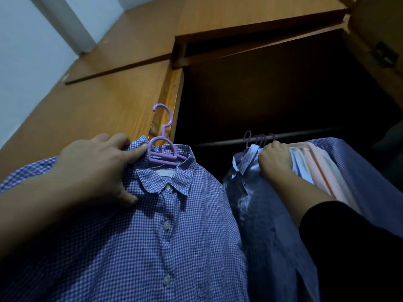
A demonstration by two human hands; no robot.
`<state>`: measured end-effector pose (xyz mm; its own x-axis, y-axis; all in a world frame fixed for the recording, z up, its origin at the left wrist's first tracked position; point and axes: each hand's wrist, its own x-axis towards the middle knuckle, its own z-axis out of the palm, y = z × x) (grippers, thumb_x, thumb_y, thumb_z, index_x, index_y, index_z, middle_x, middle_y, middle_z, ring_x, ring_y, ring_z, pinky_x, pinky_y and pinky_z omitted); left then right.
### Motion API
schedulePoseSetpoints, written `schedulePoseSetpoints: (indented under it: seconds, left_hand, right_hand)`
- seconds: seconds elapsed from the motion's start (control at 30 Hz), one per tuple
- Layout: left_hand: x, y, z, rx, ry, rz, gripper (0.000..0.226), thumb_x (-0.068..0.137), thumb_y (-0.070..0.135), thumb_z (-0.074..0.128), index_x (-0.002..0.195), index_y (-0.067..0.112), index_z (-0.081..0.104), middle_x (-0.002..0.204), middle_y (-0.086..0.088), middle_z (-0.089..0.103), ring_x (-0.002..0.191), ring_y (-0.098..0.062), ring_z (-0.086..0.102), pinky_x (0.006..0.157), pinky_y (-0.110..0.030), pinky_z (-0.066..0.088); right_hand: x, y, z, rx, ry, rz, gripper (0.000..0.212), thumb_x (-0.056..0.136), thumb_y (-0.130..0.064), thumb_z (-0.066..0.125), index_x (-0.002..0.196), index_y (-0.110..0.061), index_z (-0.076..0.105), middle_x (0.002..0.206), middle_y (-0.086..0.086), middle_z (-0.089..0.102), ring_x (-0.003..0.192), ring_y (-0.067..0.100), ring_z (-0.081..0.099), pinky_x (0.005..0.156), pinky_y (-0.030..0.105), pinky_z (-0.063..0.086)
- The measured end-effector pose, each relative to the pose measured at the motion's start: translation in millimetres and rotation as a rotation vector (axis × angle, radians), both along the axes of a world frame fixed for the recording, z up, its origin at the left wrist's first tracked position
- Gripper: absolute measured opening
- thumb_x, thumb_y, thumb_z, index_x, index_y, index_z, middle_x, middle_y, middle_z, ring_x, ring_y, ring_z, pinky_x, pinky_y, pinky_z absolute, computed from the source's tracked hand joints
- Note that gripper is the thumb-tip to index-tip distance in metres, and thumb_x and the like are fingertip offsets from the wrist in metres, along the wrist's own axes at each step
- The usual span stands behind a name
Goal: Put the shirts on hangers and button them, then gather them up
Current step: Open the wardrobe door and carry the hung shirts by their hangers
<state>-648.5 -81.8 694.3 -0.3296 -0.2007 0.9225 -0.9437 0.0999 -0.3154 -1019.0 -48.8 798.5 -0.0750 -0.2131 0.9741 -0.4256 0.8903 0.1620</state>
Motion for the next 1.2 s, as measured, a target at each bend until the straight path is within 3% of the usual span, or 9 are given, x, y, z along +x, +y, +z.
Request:
schedulePoseSetpoints:
  seconds: [0.3,0.6,0.73,0.9,1.0,1.1,1.2]
  left_hand:
    - [-18,-9,9,0.003,0.016,-0.068,0.114,0.055,0.092,0.049,0.148,0.049,0.0,0.137,0.013,0.032,0.122,-0.013,0.04,0.078,-0.025,0.043]
    - [-34,-12,10,0.039,-0.004,-0.079,0.116,0.054,0.094,0.043,0.148,0.047,-0.007,0.139,0.013,0.027,0.125,-0.011,0.036,0.085,-0.025,0.047]
    - [-46,-8,8,0.055,-0.028,-0.093,0.116,0.055,0.093,0.043,0.148,0.046,-0.008,0.138,0.014,0.027,0.123,-0.01,0.035,0.079,-0.024,0.048]
    - [-58,-10,8,0.064,-0.051,-0.094,0.116,0.057,0.093,0.044,0.148,0.045,-0.009,0.139,0.013,0.026,0.123,-0.01,0.034,0.072,-0.022,0.044]
    - [-63,-11,8,0.07,-0.047,-0.104,0.115,0.057,0.093,0.042,0.148,0.045,-0.009,0.137,0.012,0.027,0.121,-0.01,0.035,0.065,-0.02,0.039]
    - [-68,-14,6,0.083,-0.038,-0.133,0.116,0.056,0.094,0.043,0.149,0.045,-0.007,0.135,0.011,0.029,0.118,-0.011,0.037,0.069,-0.022,0.045]
    - [-72,-16,4,0.083,-0.029,-0.144,0.116,0.056,0.094,0.043,0.149,0.044,-0.006,0.135,0.01,0.029,0.118,-0.012,0.038,0.067,-0.023,0.043]
  right_hand:
    - [-21,-15,16,0.025,0.037,0.001,0.037,0.088,-0.033,0.051,0.123,-0.022,0.055,0.124,0.003,0.055,0.114,0.024,0.045,0.096,0.035,0.036]
    - [-73,11,-3,-0.008,0.069,0.01,0.041,0.088,-0.031,0.051,0.126,-0.015,0.053,0.126,0.003,0.054,0.118,0.023,0.047,0.092,0.032,0.039]
    - [-91,24,-6,-0.043,0.058,0.007,0.048,0.084,-0.037,0.055,0.127,-0.016,0.05,0.126,0.002,0.054,0.118,0.021,0.047,0.091,0.031,0.039]
    - [-114,47,-9,-0.085,0.072,-0.056,0.042,0.081,-0.042,0.056,0.117,-0.021,0.055,0.118,-0.005,0.057,0.112,0.016,0.051,0.083,0.027,0.041]
    - [-122,52,-13,-0.077,0.101,-0.088,0.048,0.077,-0.046,0.059,0.118,-0.02,0.053,0.114,-0.005,0.058,0.107,0.017,0.053,0.084,0.03,0.04]
    - [-124,52,-14,-0.109,0.13,-0.088,0.058,0.073,-0.048,0.064,0.121,-0.017,0.051,0.113,-0.002,0.059,0.106,0.019,0.054,0.083,0.031,0.039]
    - [-121,50,-15,-0.121,0.133,-0.095,0.056,0.064,-0.045,0.074,0.109,-0.013,0.062,0.099,0.002,0.064,0.095,0.022,0.058,0.075,0.031,0.039]
